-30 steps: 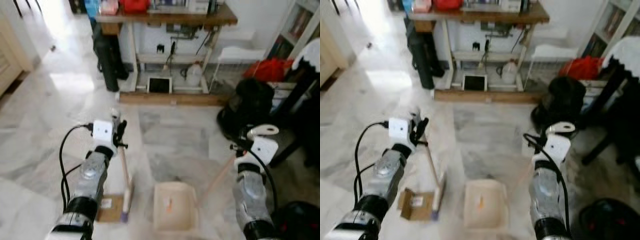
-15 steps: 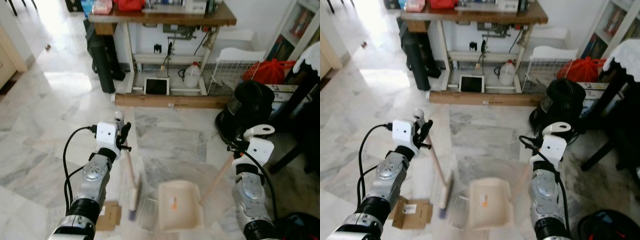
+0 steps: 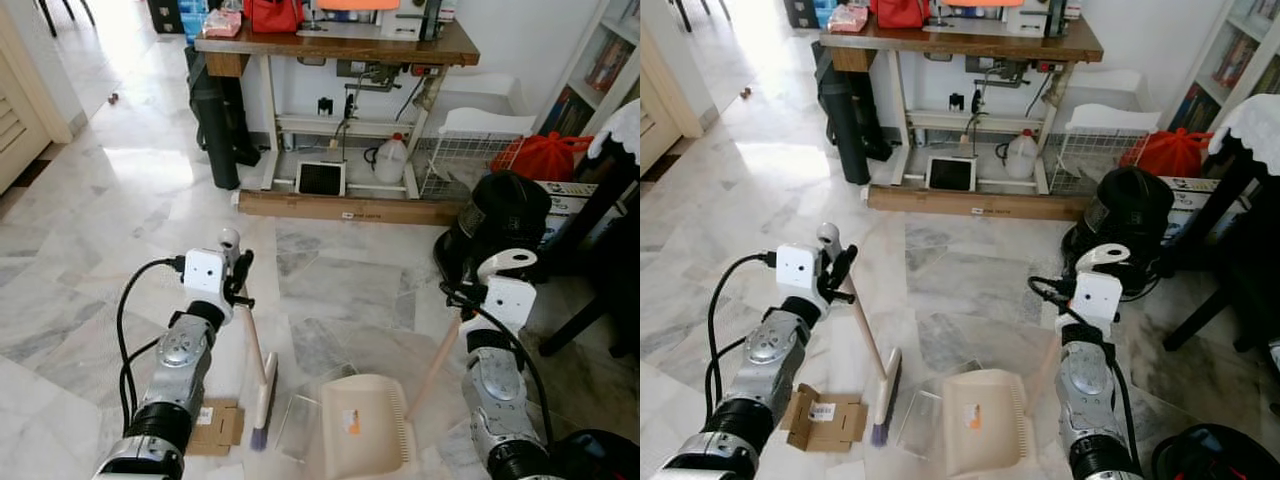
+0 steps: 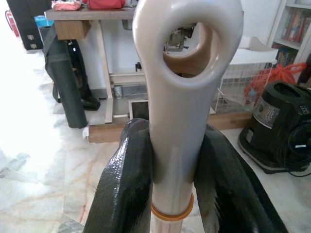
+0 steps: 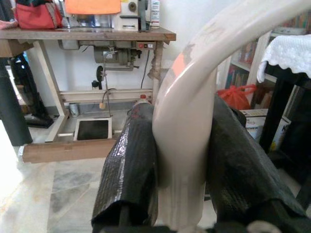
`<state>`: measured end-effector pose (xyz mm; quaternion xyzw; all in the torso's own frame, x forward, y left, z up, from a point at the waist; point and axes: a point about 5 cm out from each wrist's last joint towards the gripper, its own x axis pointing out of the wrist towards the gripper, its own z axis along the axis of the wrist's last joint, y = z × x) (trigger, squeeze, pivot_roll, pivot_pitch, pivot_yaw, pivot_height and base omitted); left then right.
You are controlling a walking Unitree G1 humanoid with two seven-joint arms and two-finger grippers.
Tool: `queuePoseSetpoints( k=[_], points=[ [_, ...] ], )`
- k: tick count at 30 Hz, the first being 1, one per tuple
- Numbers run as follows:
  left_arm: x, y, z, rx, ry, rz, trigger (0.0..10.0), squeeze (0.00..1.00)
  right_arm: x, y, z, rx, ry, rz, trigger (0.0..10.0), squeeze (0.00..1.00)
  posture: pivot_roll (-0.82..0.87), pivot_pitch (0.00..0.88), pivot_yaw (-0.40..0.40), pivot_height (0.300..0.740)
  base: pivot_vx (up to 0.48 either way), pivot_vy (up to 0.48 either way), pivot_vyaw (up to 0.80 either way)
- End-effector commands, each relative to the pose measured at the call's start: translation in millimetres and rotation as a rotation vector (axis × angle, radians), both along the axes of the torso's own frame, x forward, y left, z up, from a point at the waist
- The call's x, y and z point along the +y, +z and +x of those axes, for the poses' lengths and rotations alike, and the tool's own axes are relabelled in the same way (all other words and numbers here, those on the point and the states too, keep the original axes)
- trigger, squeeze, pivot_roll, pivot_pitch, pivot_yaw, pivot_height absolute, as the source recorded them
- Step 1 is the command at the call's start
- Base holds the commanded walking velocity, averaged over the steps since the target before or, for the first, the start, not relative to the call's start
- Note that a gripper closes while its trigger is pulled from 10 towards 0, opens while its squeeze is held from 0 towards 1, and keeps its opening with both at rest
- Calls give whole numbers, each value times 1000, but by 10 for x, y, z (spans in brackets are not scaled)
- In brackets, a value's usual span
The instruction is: Sweep floor
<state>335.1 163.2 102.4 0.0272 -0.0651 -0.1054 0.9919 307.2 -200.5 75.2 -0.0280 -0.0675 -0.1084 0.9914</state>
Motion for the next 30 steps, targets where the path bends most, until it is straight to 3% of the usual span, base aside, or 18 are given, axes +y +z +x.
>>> queuePoseSetpoints(
  k=[1,20,25,30],
  points=[
    [-20,45,11,-24,-11,2,10000,0,-38,58,26,-33,-16,-7,10000,0,134,83,-42,740,0,0,0],
    [1,84,-45,-48,-29,7,10000,0,32,-160,-41,54,-17,-2,10000,0,154,125,-44,740,0,0,0],
    [39,110,-71,-61,-22,10,10000,0,25,-101,-12,23,-27,-8,10000,0,165,146,-46,740,0,0,0],
    [79,115,-107,-68,-14,13,10000,0,26,55,122,-26,-44,-22,10000,0,174,169,-50,740,0,0,0]
  ],
)
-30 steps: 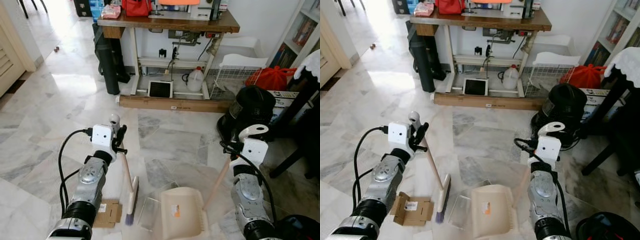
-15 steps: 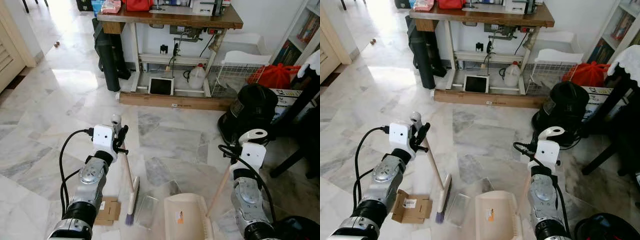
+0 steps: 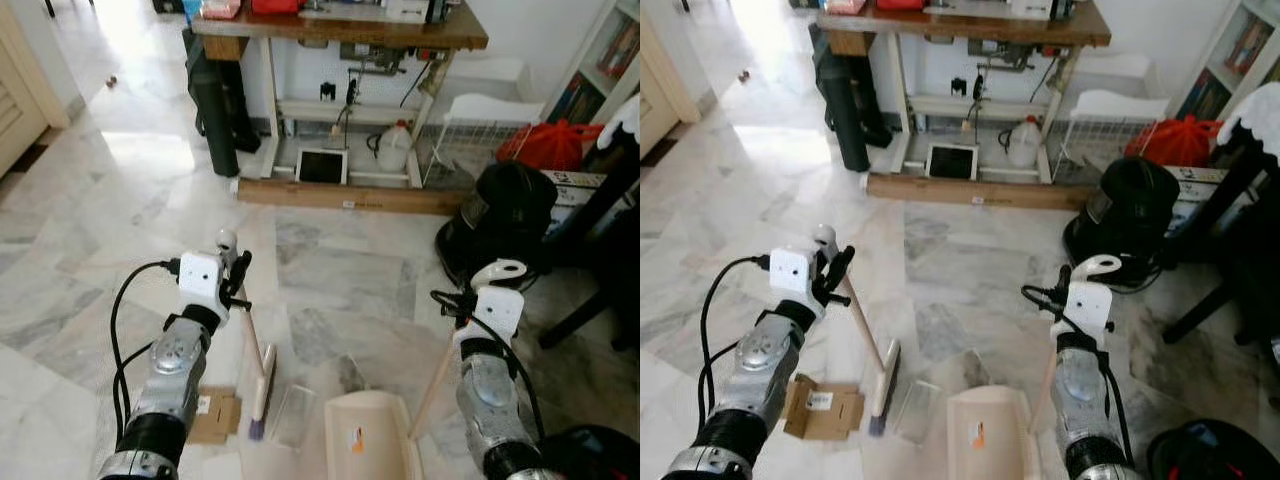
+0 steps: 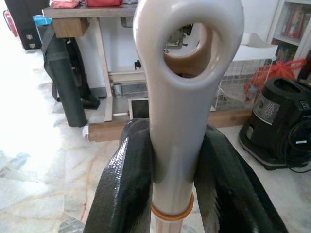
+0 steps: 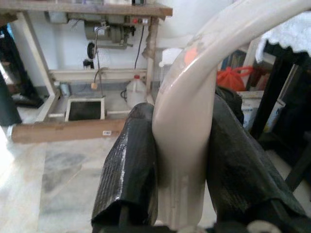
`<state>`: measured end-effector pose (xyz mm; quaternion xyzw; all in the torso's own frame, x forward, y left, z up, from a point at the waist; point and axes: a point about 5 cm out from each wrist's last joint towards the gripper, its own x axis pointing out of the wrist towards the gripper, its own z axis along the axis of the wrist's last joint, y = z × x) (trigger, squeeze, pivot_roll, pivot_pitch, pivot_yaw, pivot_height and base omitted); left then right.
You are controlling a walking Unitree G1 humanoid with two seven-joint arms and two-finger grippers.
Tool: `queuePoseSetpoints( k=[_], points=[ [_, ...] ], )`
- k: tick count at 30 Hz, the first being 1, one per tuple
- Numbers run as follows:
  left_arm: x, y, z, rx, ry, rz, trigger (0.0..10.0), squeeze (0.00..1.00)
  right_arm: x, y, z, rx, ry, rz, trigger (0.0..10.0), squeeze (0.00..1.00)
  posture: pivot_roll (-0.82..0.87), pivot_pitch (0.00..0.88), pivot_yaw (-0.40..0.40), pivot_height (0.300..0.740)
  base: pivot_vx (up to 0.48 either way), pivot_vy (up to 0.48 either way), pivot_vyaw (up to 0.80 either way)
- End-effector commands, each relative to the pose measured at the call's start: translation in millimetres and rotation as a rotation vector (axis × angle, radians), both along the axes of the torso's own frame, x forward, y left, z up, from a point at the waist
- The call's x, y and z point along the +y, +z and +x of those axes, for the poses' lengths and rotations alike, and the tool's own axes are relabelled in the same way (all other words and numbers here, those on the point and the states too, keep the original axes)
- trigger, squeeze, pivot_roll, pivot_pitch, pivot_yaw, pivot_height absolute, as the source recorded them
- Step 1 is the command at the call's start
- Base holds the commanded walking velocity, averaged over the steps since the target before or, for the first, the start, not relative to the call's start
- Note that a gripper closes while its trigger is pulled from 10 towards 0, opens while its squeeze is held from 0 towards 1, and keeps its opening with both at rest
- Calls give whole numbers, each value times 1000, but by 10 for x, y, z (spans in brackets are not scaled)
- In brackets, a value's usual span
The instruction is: Sweep floor
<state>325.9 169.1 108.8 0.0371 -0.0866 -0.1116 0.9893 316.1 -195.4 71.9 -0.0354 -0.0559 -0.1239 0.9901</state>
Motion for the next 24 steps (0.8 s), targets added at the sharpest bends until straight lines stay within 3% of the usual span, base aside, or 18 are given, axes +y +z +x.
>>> queuePoseSetpoints(
  k=[1,24],
  points=[
    [21,50,-18,-24,-1,-3,10000,0,-24,92,34,-52,-11,-16,10000,0,174,169,-50,740,0,0,0],
    [96,254,-296,-71,-8,8,10000,0,73,6,18,-40,-22,-7,10000,0,285,287,-45,740,0,0,0]
  ],
)
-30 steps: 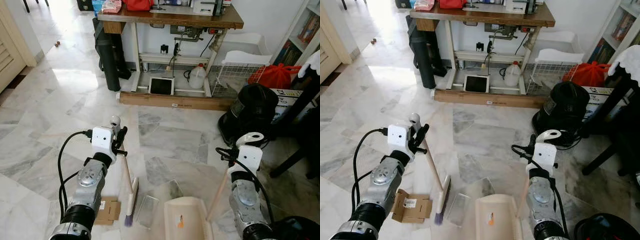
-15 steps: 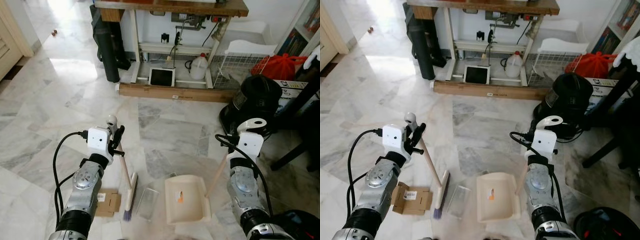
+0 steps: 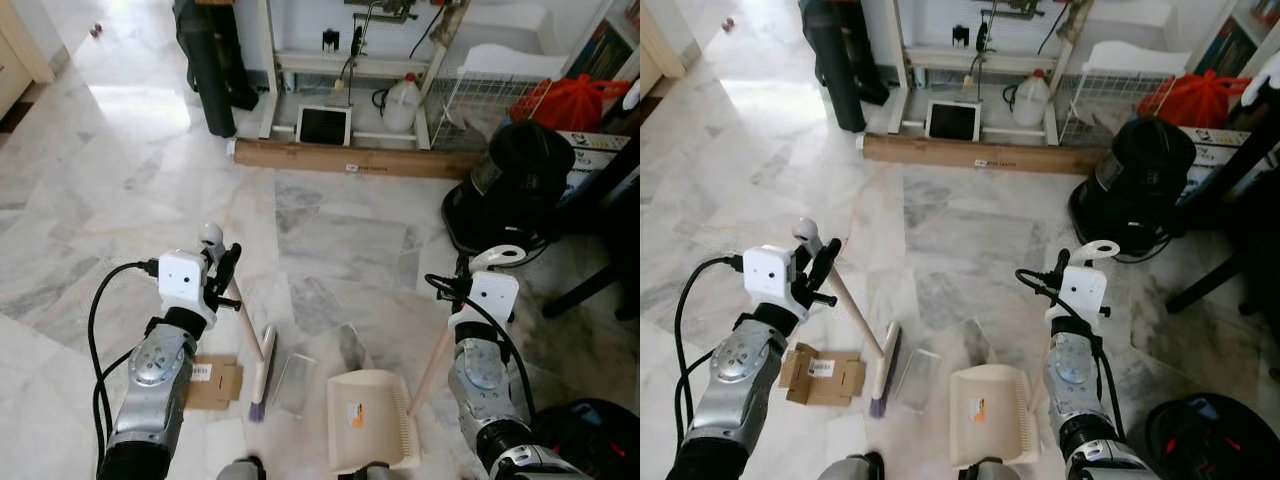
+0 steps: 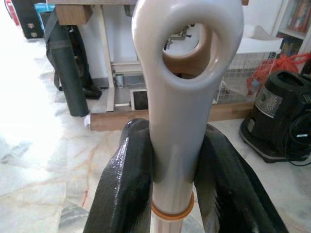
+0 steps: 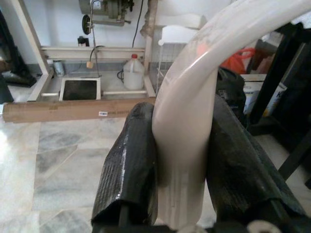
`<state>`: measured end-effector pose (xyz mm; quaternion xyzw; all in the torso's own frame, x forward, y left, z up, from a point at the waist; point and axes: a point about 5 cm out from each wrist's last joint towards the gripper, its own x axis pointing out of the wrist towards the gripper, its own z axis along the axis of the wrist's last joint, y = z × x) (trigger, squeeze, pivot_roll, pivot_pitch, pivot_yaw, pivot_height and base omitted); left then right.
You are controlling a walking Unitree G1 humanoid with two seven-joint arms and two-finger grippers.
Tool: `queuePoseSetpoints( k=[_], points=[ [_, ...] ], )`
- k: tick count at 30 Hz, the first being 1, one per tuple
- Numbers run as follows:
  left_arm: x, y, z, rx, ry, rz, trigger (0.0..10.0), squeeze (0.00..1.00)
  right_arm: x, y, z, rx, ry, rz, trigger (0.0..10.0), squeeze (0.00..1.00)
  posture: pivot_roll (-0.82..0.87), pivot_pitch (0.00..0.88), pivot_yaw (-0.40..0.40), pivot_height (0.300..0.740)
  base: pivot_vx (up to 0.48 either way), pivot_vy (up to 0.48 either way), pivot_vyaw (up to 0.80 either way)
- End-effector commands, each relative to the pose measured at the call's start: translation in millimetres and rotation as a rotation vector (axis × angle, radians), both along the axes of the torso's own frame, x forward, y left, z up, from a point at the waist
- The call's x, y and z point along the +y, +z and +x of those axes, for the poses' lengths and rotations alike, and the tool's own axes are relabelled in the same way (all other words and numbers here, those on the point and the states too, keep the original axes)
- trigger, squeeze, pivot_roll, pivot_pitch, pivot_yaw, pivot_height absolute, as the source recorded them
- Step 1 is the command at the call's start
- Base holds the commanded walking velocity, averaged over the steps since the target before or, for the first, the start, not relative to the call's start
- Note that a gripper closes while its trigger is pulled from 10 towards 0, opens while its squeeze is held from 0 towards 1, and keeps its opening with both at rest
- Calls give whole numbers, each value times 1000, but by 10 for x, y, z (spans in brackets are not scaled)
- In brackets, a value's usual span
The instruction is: Sweep floor
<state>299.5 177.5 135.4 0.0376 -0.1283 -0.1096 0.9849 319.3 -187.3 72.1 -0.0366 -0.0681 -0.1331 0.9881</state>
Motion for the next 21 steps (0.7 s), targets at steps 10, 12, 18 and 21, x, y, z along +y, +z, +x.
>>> queuePoseSetpoints(
  k=[10,12,18,21],
  points=[
    [11,71,-121,18,-15,16,10000,0,-12,252,132,-106,-16,-35,10000,0,303,312,-42,740,0,0,0],
    [10,78,-129,21,-18,18,10000,0,-18,256,139,-103,-20,-39,10000,0,308,315,-41,740,0,0,0],
    [37,135,-163,22,-20,34,10000,0,-16,141,88,-56,-39,-34,10000,0,334,332,-38,740,0,0,0],
    [47,168,-167,24,-31,42,10000,0,14,54,36,-30,-39,-30,10000,0,343,339,-32,740,0,0,0]
  ],
)
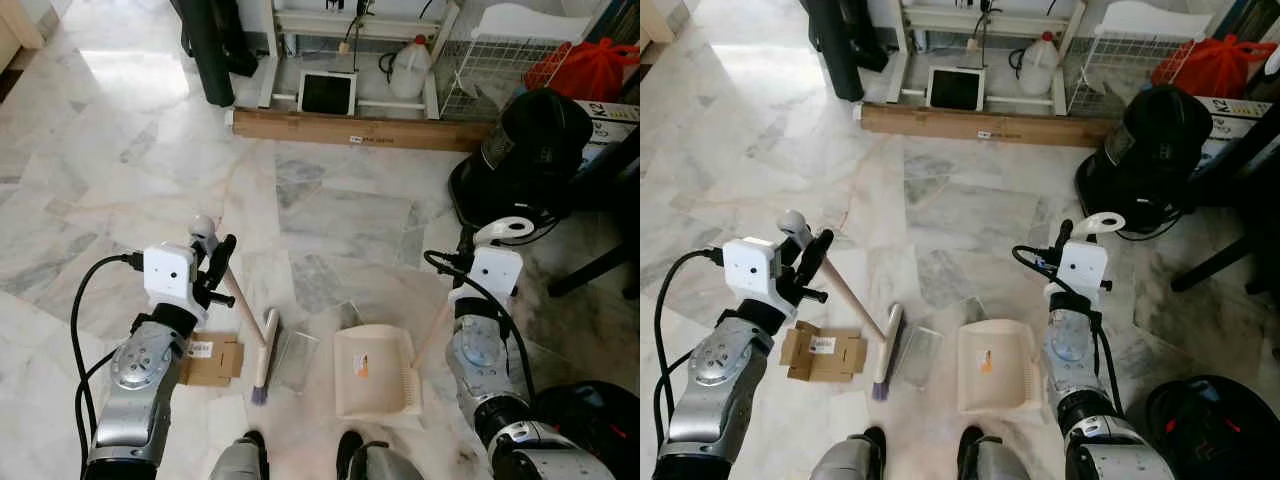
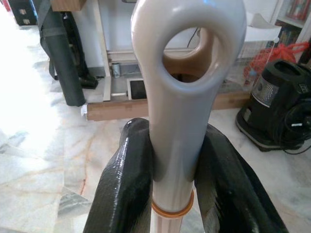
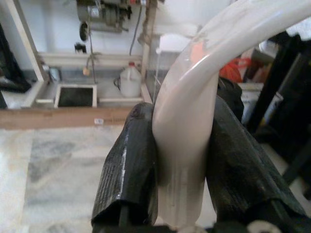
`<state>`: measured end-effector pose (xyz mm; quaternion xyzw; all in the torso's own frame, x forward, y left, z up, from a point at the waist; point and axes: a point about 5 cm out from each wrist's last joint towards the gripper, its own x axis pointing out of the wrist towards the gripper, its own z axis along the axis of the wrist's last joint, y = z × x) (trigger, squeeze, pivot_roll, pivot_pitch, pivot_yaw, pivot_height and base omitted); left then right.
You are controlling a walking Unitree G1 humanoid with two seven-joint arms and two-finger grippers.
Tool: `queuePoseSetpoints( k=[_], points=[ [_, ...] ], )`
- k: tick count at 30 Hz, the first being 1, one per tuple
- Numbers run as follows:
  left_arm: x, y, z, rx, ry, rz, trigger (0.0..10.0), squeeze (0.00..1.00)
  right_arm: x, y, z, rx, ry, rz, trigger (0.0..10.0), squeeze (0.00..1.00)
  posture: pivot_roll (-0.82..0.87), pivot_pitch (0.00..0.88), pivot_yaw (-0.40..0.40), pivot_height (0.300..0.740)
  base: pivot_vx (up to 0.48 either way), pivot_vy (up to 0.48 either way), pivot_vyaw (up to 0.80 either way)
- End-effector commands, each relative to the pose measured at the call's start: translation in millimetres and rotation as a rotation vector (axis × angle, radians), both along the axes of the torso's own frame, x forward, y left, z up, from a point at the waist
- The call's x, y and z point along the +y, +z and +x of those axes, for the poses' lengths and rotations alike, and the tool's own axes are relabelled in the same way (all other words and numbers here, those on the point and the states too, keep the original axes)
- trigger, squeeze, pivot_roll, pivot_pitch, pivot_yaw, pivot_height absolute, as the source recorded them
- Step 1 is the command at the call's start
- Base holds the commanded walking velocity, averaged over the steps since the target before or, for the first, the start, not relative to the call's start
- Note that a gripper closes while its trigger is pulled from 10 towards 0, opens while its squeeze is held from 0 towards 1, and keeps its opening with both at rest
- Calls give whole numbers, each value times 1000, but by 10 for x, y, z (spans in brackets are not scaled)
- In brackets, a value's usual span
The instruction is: Sweep floor
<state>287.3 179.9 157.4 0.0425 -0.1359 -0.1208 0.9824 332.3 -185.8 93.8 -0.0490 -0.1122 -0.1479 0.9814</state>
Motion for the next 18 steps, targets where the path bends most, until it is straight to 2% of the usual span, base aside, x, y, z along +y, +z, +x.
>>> queuePoseSetpoints(
  k=[1,8,11,18],
  points=[
    [23,-42,-49,43,-17,34,10000,0,12,-187,-111,61,-9,7,10000,0,345,340,-31,740,0,0,0],
    [-19,26,-39,75,-98,64,10000,0,76,-401,-272,122,-8,22,10000,0,351,357,-18,740,0,0,0],
    [-13,14,-28,98,-117,58,10000,0,79,-418,-286,126,-10,23,10000,0,348,358,-15,740,0,0,0],
    [10,-91,-10,221,-190,-14,10000,0,-4,-434,-321,125,-48,28,10000,0,332,359,-10,740,0,0,0]
  ],
)
